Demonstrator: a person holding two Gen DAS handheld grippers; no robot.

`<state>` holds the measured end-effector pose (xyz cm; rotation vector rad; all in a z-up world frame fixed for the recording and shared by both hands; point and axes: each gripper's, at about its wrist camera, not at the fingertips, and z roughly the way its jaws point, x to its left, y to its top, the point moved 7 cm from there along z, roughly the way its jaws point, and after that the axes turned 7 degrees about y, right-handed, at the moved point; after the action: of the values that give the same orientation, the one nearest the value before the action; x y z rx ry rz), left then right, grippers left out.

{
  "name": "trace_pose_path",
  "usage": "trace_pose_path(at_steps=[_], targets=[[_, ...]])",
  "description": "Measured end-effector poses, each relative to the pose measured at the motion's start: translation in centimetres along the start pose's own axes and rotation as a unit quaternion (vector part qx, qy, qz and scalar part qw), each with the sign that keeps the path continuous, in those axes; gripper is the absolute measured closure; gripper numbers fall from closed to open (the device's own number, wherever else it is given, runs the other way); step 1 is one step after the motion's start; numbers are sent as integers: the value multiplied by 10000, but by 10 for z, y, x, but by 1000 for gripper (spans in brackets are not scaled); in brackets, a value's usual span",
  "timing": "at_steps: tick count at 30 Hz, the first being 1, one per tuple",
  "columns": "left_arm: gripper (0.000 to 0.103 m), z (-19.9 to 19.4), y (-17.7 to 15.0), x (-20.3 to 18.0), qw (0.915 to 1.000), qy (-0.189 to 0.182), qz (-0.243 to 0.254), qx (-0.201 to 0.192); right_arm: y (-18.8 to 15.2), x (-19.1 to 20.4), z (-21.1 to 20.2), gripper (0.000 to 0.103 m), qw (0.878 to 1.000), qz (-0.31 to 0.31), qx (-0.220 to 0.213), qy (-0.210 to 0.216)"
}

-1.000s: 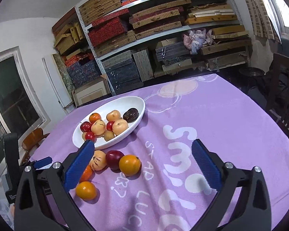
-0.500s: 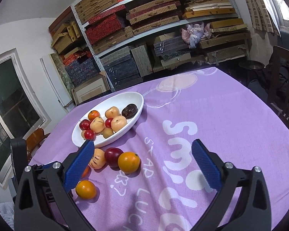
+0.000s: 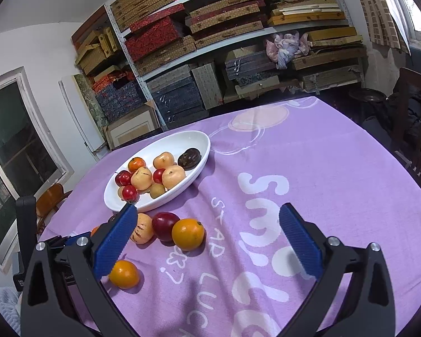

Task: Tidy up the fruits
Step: 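Grasp a tangerine with the left tool while the right tool grasps an orange-yellow fruit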

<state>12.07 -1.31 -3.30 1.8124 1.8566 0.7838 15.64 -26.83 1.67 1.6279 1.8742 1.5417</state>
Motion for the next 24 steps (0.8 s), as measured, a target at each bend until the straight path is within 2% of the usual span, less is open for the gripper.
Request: trace_pose_path(at_steps=[2, 3, 8, 11, 14, 16, 17, 18, 20, 24], targets=[[43, 5, -2, 1, 10000, -13, -46, 69, 0, 0, 1, 4, 10000, 31, 18, 21], [54, 9, -4, 2, 9999, -44, -69, 151, -1, 1, 1, 4, 10000, 32, 30, 40], [55, 11, -4, 5, 9998, -99, -149, 129, -3, 5, 4, 4, 9999, -63, 115, 110], [56, 9, -3, 9, 9997, -80, -216, 87, -9, 19, 9, 4, 9978, -199, 387, 505], [56, 6, -3, 19, 9993, -33, -368, 18, -25, 55, 14, 4, 9879, -960, 793, 923], [56, 4, -3, 26, 9989, 23, -466, -1, -43, 79, 20, 4, 9770, -1635, 1061, 865], [56, 3, -4, 29, 9988, 39, -496, -9, -52, 88, 23, 9, 9708, -1892, 1197, 856], [56, 2, -4, 30, 9986, 49, -520, -14, -59, 95, 26, 25, 9666, -2030, 1301, 866], [56, 2, -4, 31, 9986, 45, -524, -14, -71, 103, 34, 45, 9598, -2145, 1559, 922], [56, 0, -4, 28, 9989, 27, -461, -33, -83, 107, 43, 45, 9546, -2282, 1723, 842]])
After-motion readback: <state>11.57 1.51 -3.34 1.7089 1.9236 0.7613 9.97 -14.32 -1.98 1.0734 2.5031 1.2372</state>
